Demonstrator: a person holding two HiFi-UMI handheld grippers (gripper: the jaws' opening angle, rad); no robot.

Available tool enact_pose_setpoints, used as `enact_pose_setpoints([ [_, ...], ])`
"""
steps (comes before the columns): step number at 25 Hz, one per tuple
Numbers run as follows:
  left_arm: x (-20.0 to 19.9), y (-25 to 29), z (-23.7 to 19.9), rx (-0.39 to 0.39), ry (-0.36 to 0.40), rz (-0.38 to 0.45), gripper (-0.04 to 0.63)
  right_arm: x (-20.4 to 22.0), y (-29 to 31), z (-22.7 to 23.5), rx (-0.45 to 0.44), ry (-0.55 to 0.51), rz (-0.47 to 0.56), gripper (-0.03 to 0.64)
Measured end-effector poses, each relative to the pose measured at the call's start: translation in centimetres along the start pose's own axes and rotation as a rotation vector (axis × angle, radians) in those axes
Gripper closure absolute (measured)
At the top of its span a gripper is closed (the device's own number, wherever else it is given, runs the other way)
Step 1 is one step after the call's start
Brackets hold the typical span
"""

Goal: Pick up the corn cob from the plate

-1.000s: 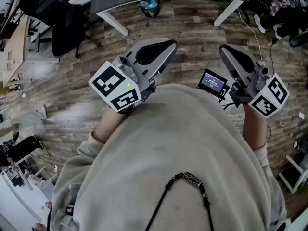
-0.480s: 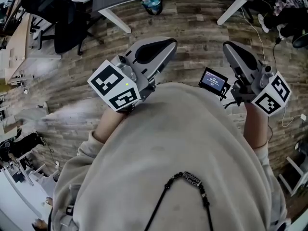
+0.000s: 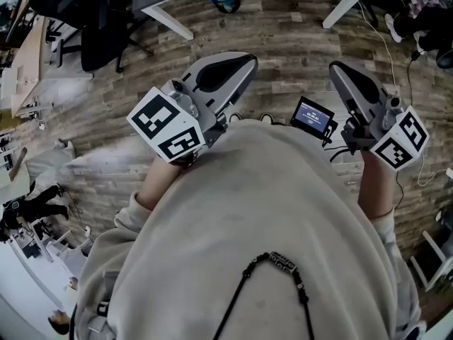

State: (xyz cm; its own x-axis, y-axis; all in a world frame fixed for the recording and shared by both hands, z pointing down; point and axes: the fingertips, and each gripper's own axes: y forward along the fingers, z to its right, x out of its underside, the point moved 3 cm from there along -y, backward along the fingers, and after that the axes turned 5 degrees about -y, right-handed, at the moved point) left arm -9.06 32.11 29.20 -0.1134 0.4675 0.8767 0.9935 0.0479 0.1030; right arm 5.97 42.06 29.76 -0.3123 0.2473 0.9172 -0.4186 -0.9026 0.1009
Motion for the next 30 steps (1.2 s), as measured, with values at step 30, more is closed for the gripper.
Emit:
enact_pose_setpoints([
  [30,-5.6,3.9,-11.7,0.250,-0.010,-0.008,0.589,-2.4,8.7,3.4,0.201,0.008,-0.017,0.601],
])
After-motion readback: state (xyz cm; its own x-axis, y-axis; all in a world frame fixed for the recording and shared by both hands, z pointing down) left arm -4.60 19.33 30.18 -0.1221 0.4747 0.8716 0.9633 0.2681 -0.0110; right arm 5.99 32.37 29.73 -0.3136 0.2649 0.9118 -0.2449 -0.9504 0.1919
